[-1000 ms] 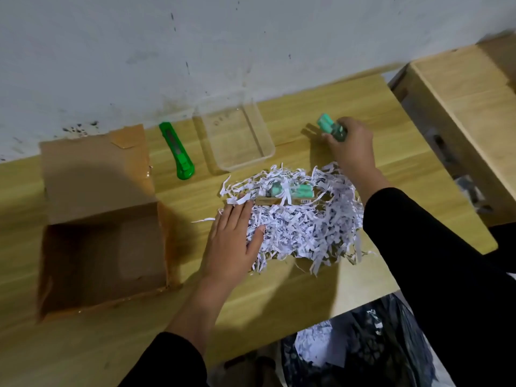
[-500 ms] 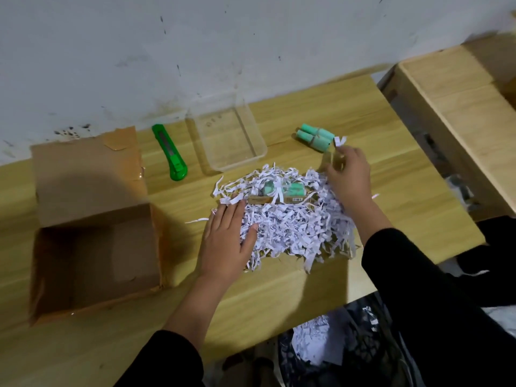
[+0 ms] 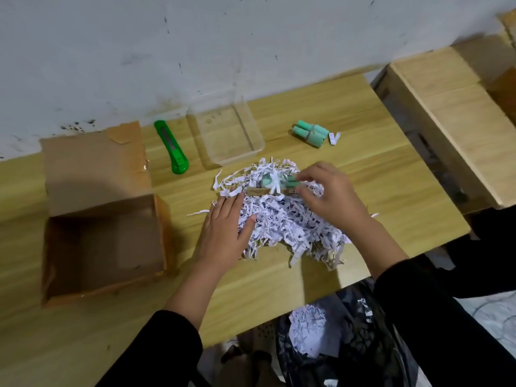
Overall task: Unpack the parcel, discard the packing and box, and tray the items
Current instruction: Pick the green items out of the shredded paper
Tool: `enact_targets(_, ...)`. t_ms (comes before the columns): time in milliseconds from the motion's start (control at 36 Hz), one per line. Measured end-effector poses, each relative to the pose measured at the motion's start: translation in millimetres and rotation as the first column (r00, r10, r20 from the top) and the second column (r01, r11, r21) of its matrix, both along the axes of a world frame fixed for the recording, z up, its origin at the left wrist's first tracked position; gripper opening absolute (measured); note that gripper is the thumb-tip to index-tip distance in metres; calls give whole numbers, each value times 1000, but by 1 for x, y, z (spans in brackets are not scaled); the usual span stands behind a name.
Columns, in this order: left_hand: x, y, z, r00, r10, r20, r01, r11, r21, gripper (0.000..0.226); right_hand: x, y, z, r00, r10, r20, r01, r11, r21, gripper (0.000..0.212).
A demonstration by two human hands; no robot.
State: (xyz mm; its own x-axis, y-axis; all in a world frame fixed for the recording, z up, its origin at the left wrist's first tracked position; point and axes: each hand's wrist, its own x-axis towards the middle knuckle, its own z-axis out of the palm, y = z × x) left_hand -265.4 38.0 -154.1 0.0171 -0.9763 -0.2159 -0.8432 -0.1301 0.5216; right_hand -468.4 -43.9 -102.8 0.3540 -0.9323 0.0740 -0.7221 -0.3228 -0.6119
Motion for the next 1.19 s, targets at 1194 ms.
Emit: enact_targets(1194, 3, 0, -4, 1000, -6, 10, 6, 1000, -1, 57, -39, -10, 21, 234, -762, 603, 93, 635, 767, 3)
